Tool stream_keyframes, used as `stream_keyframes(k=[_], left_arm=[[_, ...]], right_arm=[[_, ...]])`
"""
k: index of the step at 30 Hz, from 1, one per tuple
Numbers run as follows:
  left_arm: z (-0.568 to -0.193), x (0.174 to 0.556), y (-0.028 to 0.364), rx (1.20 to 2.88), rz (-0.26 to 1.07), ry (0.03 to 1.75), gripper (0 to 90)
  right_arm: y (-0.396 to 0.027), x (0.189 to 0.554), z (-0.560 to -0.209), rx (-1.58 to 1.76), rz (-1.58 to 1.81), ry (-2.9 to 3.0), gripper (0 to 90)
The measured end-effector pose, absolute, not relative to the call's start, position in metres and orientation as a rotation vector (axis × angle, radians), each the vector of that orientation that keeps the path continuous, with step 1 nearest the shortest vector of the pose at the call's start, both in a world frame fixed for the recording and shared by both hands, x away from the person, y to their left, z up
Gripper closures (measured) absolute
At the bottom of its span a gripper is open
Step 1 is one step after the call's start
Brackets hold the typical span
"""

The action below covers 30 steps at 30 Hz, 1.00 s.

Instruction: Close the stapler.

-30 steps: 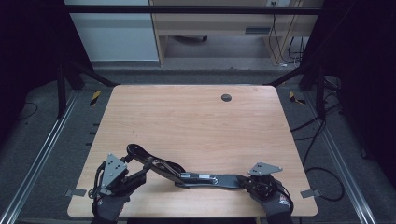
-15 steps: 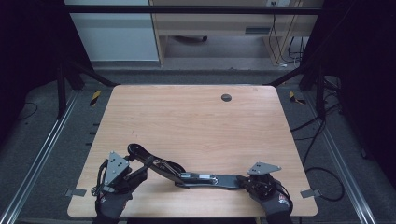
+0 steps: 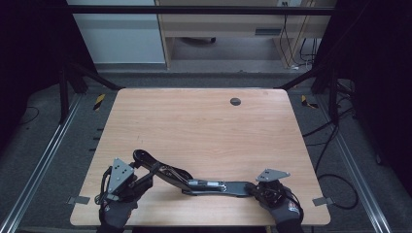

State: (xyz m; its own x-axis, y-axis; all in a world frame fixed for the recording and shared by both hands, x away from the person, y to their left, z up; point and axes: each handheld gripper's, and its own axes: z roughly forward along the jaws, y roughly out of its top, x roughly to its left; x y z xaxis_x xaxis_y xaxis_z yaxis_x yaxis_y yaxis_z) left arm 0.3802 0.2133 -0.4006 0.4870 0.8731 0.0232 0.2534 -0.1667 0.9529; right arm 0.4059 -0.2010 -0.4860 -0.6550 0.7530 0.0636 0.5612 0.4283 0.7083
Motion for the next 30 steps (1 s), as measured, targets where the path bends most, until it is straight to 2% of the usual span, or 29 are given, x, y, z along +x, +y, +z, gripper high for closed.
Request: stream_keyframes(k=[30], left_arm=[[-0.3922,0.3791,0.2041,1.684,0.726,0.957,52.8]], right_arm=[[-0.2022,0.4061,-0.4872,1.142,1.073,2.423,90.0]])
